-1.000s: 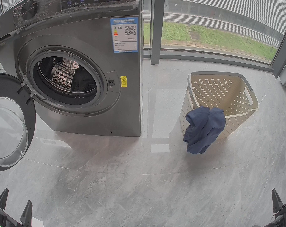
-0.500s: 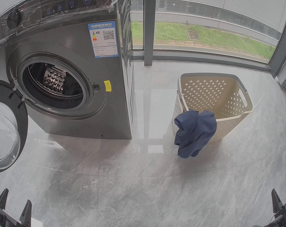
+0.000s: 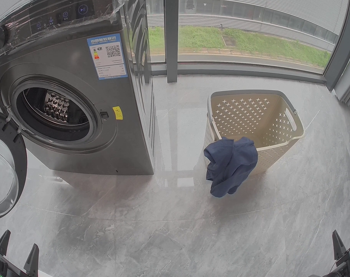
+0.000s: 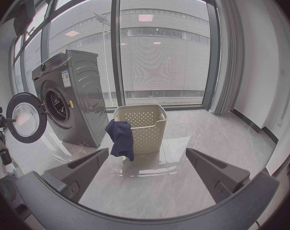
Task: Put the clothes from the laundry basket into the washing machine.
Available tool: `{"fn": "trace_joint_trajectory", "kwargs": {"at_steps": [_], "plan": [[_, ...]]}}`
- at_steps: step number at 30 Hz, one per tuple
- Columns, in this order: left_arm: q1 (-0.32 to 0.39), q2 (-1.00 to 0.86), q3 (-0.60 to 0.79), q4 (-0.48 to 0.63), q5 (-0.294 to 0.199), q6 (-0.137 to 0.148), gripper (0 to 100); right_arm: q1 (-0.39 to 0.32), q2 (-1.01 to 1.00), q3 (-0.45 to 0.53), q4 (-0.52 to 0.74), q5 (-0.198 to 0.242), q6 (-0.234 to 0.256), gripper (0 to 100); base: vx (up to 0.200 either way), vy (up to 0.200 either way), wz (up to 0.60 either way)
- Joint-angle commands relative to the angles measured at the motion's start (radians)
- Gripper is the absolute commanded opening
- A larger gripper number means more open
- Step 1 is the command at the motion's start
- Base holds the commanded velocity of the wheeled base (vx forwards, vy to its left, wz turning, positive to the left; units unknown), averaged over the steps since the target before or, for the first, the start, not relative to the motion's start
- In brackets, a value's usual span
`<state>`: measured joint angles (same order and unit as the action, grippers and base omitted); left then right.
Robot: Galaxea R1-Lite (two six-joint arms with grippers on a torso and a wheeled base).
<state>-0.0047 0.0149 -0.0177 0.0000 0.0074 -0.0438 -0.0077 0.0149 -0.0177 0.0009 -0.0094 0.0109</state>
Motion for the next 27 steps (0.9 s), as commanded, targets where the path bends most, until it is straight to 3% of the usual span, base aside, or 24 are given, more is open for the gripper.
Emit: {"fn": "trace_joint_trajectory", "kwargs": {"at_steps": [1,7,13,19,27], "plan": [[0.0,-0.012,0.016,0.002,0.0,-0.001,100,0.0,-0.015,0.016,0.001,0.0,0.0,100,0.2,0.0,0.0],[0.0,-0.012,0.016,0.0,0.0,-0.001,100,0.0,-0.015,0.016,-0.001,0.0,0.0,100,0.2,0.0,0.0],[0.0,-0.012,0.016,0.0,0.0,0.004,100,0.0,-0.015,0.016,-0.001,-0.001,0.0,100,0.0,0.0,0.0],[0.002,-0.012,0.016,0.0,0.0,0.001,100,-0.003,-0.015,0.018,0.001,-0.001,0.001,100,0.0,-0.2,0.0],[0.002,-0.012,0.016,0.0,0.0,0.001,100,-0.002,-0.015,0.018,0.001,-0.004,0.001,100,0.0,0.0,0.0]]}}
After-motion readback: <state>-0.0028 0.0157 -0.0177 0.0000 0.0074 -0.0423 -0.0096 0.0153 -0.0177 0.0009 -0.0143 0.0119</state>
